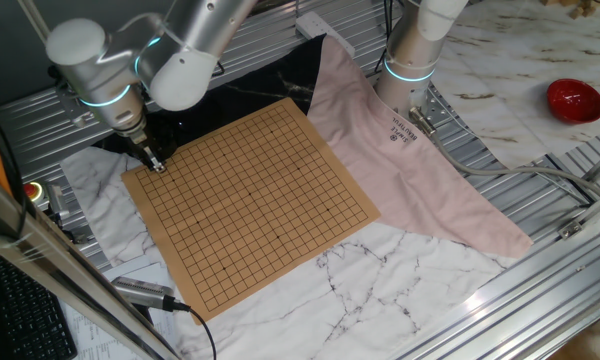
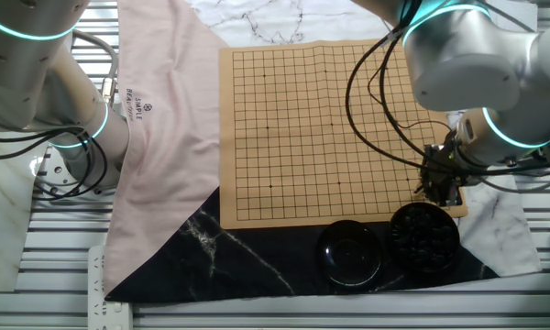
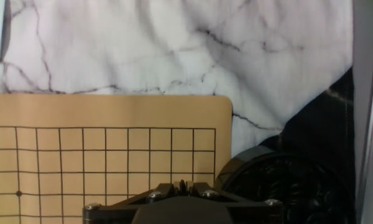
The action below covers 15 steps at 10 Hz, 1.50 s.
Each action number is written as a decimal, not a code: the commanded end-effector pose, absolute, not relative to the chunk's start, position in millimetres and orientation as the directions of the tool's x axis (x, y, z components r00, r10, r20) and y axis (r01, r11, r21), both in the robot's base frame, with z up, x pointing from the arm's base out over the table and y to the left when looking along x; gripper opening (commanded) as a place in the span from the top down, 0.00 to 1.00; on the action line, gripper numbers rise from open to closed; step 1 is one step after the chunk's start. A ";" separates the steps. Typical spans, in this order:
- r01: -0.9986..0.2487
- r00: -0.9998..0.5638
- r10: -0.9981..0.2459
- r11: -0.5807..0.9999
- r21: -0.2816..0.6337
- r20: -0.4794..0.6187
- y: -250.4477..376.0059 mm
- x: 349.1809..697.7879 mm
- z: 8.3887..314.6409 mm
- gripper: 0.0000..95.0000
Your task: Play the first move as black on the 3-4 point in the upper right corner of the Go board
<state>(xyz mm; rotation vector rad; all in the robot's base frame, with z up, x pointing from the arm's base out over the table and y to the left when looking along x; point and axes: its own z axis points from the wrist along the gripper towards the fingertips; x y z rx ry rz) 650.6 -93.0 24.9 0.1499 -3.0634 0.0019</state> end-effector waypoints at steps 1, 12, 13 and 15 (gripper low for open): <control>-0.098 -0.992 -0.099 0.995 0.009 0.076 -93.2 649.7 24.4 1.00; -0.094 -0.992 -0.096 0.995 0.024 0.079 -91.3 643.6 24.3 1.00; -0.095 -0.992 -0.096 0.995 0.024 0.080 -91.3 643.5 24.3 1.00; -0.092 -0.992 -0.094 0.995 0.026 0.086 -91.2 642.8 24.0 1.00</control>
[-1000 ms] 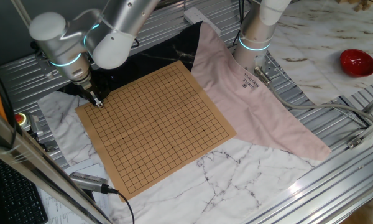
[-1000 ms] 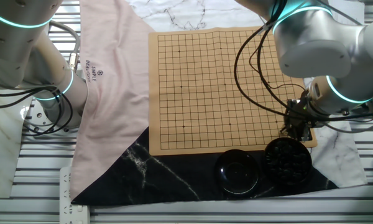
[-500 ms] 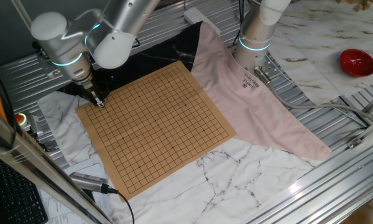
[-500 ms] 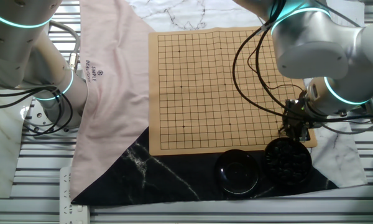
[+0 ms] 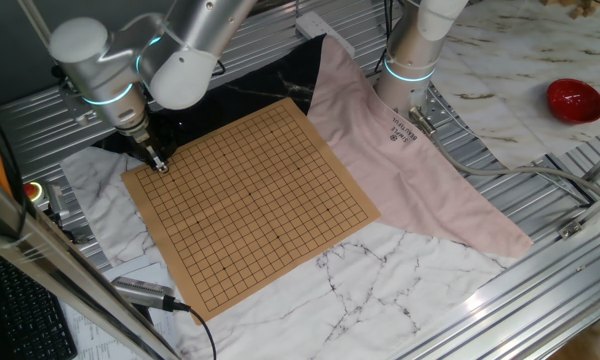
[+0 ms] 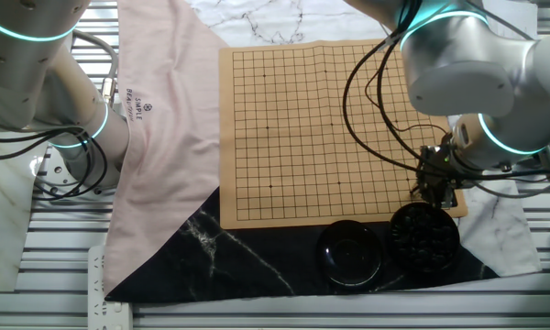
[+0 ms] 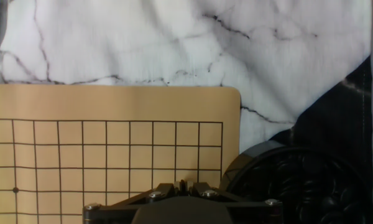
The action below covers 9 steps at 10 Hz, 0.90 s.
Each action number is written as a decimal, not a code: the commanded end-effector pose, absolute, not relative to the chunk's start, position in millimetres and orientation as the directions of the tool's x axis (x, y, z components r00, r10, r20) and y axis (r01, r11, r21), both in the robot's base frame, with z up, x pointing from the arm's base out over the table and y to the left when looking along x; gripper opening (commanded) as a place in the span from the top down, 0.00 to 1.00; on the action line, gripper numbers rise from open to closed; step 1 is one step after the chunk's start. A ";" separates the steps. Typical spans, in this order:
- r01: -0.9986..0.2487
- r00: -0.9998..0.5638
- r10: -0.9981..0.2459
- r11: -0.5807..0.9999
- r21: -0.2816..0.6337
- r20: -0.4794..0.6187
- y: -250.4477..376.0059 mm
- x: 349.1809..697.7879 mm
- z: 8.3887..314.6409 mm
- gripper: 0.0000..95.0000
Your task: Play the first move as black on the 3-4 point in the upper right corner of the Go board
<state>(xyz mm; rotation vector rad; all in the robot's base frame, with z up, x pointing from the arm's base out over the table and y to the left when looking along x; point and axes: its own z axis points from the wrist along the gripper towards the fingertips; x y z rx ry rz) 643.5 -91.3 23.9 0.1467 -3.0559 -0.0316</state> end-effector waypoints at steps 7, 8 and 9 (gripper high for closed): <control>-0.100 -0.984 -0.100 0.995 0.009 0.148 -91.1 642.2 23.7 1.00; -0.098 -0.984 -0.098 0.995 0.004 0.148 -91.1 642.2 23.7 1.00; -0.100 -0.986 -0.100 0.995 0.006 0.136 -91.1 642.2 23.7 1.00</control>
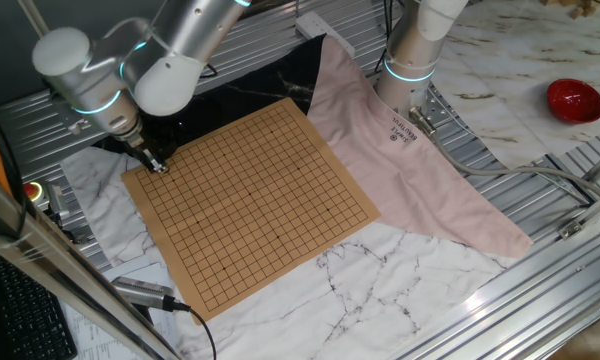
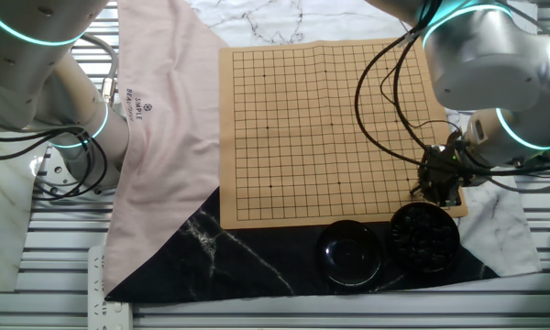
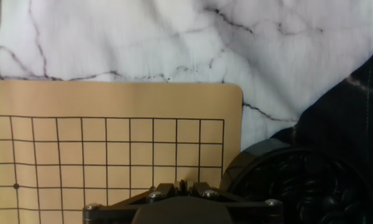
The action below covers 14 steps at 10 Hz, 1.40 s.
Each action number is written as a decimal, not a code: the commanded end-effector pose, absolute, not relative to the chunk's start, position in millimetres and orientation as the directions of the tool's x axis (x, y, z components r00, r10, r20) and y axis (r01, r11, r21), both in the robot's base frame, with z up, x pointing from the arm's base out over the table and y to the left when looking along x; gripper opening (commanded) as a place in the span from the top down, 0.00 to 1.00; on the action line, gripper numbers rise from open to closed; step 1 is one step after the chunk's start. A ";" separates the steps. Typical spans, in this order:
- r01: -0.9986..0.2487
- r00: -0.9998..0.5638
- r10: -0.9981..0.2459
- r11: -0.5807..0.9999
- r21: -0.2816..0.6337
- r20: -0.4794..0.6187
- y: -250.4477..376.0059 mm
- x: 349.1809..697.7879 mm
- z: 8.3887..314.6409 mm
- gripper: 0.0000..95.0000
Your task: Play the first move as black on the 3-4 point in the upper right corner of the Go board
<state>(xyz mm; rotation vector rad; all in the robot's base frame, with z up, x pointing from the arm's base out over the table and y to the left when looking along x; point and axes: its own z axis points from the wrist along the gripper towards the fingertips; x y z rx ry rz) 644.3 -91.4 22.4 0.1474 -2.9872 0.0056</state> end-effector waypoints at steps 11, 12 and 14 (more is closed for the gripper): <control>-0.126 -0.980 -0.113 0.989 -0.071 0.165 -91.1 642.2 23.7 1.00; -0.129 -0.978 -0.113 0.988 -0.083 0.174 -91.1 642.2 23.7 1.00; -0.131 -0.977 -0.112 0.987 -0.092 0.184 -91.1 642.2 23.7 1.00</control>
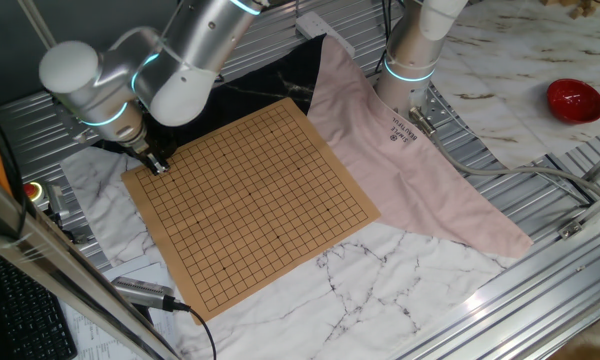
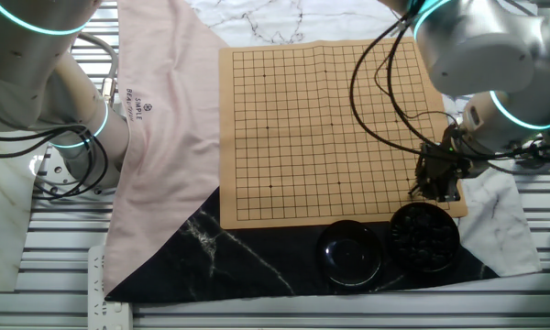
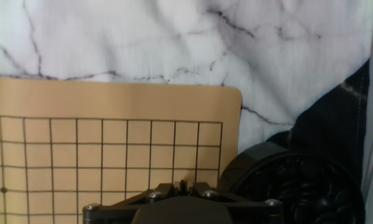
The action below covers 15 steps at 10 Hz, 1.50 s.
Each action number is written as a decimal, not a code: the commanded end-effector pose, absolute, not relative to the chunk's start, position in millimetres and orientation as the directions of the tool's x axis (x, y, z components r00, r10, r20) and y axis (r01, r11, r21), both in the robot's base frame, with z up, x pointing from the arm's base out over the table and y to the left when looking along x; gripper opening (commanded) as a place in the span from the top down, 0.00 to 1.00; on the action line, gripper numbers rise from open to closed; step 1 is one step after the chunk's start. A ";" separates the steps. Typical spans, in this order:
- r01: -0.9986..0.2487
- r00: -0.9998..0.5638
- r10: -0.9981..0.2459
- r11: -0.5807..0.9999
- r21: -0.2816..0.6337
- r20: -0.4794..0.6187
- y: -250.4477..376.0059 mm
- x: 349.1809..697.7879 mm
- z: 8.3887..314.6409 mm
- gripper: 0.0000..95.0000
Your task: Play the first move as black on the 3-4 point in the upper right corner of the Go board
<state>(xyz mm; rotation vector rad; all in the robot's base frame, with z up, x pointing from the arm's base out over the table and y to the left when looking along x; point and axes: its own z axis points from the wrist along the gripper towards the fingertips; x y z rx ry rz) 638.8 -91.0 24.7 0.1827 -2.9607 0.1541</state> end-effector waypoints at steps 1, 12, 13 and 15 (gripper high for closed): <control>-0.133 -0.976 -0.113 0.986 -0.098 0.188 -91.1 642.2 23.7 1.00; -0.155 -0.971 -0.132 0.982 -0.106 0.200 -91.1 642.2 23.7 1.00; -0.152 -0.971 -0.128 0.983 -0.106 0.201 -91.1 642.2 23.7 1.00; -0.143 -0.971 -0.119 0.984 -0.107 0.207 -91.1 642.2 23.7 1.00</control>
